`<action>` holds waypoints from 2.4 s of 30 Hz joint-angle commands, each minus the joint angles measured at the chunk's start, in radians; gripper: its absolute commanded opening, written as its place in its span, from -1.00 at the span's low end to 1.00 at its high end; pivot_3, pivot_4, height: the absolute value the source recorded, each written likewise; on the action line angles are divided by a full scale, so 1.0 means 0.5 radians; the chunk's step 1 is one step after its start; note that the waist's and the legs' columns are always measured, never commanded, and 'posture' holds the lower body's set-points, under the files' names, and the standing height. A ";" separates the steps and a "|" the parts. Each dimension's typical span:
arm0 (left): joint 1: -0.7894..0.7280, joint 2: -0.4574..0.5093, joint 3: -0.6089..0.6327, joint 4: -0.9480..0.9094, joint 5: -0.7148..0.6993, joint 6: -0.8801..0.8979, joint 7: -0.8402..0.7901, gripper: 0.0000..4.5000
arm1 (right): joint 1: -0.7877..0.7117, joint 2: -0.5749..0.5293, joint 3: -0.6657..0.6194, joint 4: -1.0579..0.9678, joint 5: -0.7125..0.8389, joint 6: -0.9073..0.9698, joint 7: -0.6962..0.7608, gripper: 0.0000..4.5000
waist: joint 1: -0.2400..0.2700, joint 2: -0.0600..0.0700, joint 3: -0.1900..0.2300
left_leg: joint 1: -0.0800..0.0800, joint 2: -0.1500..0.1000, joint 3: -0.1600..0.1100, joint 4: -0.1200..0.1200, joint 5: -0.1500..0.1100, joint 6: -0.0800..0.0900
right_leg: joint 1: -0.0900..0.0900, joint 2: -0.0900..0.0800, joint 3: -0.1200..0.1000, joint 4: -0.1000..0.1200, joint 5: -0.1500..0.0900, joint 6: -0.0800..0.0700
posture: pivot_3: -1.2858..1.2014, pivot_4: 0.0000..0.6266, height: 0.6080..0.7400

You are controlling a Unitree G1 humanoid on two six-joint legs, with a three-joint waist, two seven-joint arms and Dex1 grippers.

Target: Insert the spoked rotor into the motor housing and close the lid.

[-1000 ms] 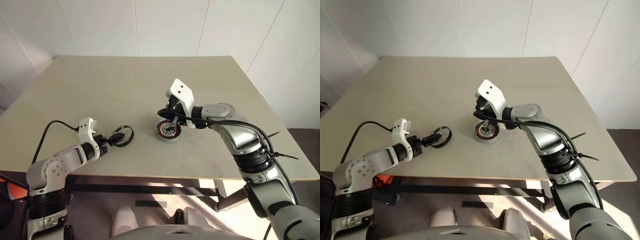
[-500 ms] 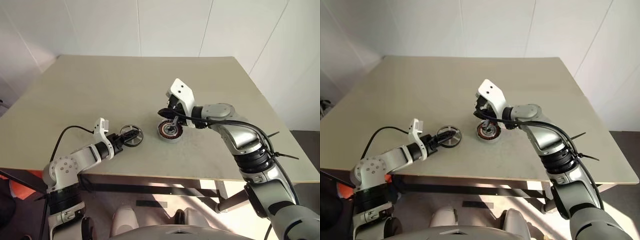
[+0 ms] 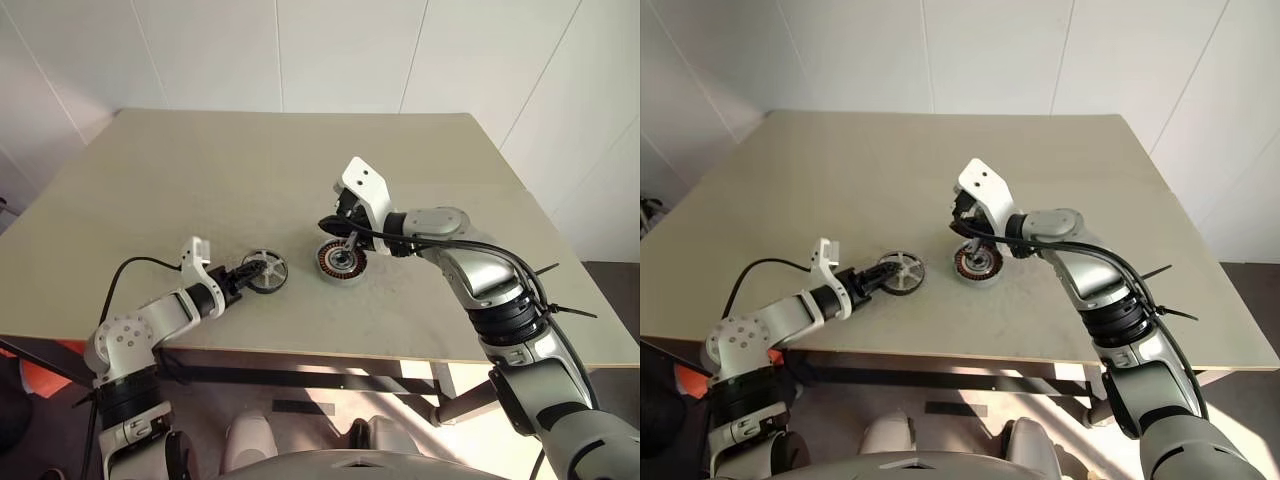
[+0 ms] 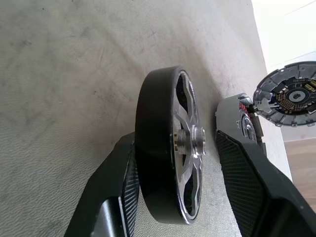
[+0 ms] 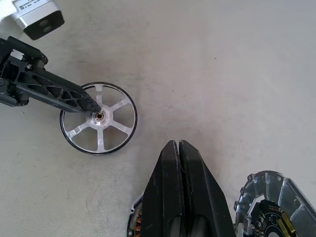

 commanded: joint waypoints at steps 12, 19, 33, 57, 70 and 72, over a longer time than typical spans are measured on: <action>-0.016 0.036 -0.012 0.007 -0.136 -0.094 -0.040 -0.76 | -0.119 -0.016 -0.061 0.022 -0.005 -0.064 -0.034 -1.00 | 0.000 -0.001 -0.001 | 0.002 0.000 0.000 0.000 0.000 0.000 | 0.003 0.000 0.000 0.000 0.000 0.000 | 0.03 -1.00 1.00; -0.149 -0.066 0.129 0.043 -0.508 -0.088 0.036 -0.76 | -0.140 -0.036 -0.071 0.009 0.002 -0.065 -0.049 -1.00 | 0.004 -0.001 -0.001 | 0.001 0.000 0.000 0.000 0.000 0.000 | 0.002 0.000 0.000 0.000 0.000 0.000 | 0.03 -1.00 1.00; -0.377 -0.187 -0.057 0.621 -1.011 -0.085 0.286 -0.76 | -0.159 -0.072 -0.075 0.013 -0.013 -0.067 -0.062 -1.00 | 0.008 -0.003 0.000 | 0.000 -0.001 -0.001 0.000 0.001 -0.001 | 0.002 0.000 0.000 0.000 0.000 0.001 | 0.03 -1.00 1.00; -0.663 -0.284 -0.263 1.226 -0.608 -0.285 -0.081 -0.76 | -0.080 -0.128 -0.112 -0.133 0.013 0.046 -0.125 -1.00 | 0.016 -0.003 0.000 | 0.002 -0.001 -0.001 0.000 0.001 -0.002 | 0.009 -0.002 0.000 -0.002 0.001 0.001 | 0.03 -1.00 1.00; -0.709 -0.303 -0.277 1.331 -0.384 -0.358 -0.176 -0.63 | -0.086 -0.121 -0.086 -0.128 0.024 0.011 -0.110 -1.00 | 0.016 -0.003 0.000 | 0.003 -0.002 -0.001 0.000 0.001 -0.001 | 0.014 -0.002 -0.001 -0.003 0.001 0.001 | 0.03 -1.00 1.00; -0.708 -0.304 -0.274 1.331 -0.359 -0.361 -0.189 -0.36 | -0.078 -0.124 -0.082 -0.138 0.026 0.010 -0.101 -1.00 | 0.015 -0.003 0.000 | 0.003 -0.002 -0.001 -0.001 0.001 -0.001 | 0.014 -0.002 -0.001 -0.003 0.001 0.001 | 0.03 -1.00 1.00</action>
